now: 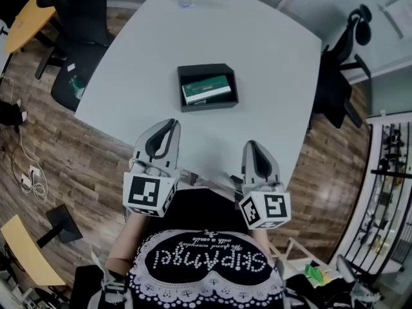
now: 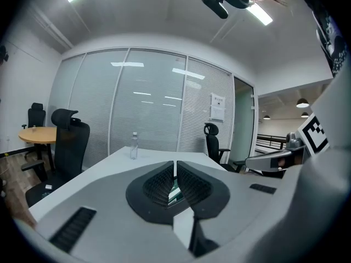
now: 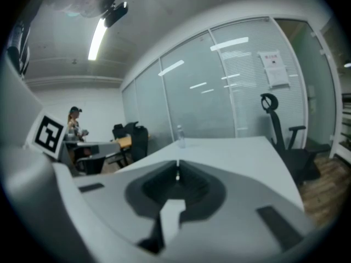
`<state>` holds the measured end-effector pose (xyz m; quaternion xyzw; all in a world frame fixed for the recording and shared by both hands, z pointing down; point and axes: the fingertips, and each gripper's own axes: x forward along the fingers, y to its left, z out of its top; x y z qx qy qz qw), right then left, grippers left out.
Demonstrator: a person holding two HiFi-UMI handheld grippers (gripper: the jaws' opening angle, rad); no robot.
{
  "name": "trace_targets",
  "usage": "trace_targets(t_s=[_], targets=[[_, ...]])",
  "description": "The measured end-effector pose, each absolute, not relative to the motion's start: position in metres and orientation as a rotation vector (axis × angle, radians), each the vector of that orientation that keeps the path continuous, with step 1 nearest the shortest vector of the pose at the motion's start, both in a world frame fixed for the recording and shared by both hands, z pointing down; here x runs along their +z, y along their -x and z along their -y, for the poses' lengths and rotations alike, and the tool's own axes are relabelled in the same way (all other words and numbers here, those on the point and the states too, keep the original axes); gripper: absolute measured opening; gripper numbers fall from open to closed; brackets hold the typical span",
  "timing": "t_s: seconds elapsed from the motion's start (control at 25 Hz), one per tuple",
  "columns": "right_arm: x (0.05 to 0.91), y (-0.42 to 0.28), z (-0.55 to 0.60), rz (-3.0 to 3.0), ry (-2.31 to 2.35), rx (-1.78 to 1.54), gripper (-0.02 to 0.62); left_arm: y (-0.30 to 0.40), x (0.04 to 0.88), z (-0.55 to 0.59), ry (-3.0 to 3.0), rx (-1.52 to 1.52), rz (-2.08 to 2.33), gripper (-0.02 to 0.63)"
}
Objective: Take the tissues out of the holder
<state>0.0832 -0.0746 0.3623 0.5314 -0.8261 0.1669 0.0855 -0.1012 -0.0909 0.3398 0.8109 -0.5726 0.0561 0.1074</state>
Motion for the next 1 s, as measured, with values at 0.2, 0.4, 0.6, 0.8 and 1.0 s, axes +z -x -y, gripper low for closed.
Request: trace_targets(t_s=[0.2, 0.4, 0.6, 0.8, 1.0], targets=[[0.366, -0.076, 0.079, 2.425, -1.65, 0.497, 0.034, 0.109, 0.344, 0.105, -2.433, 0.161, 1.626, 0.035], [0.367, -0.068, 0.081, 2.4, -1.685, 0.504, 0.034, 0.117, 0.348, 0.114, -2.461, 0.175, 1.584, 0.035], [0.371, -0.069, 0.081, 2.368, -1.715, 0.519, 0.035, 0.116, 0.352, 0.122, -2.472, 0.175, 1.545, 0.035], [0.372, -0.073, 0.081, 2.358, -1.741, 0.524, 0.034, 0.109, 0.354, 0.121, -2.476, 0.177, 1.509, 0.035], [0.368, -0.076, 0.084, 2.362, -1.747, 0.521, 0.034, 0.109, 0.354, 0.123, -2.481, 0.18, 1.521, 0.035]])
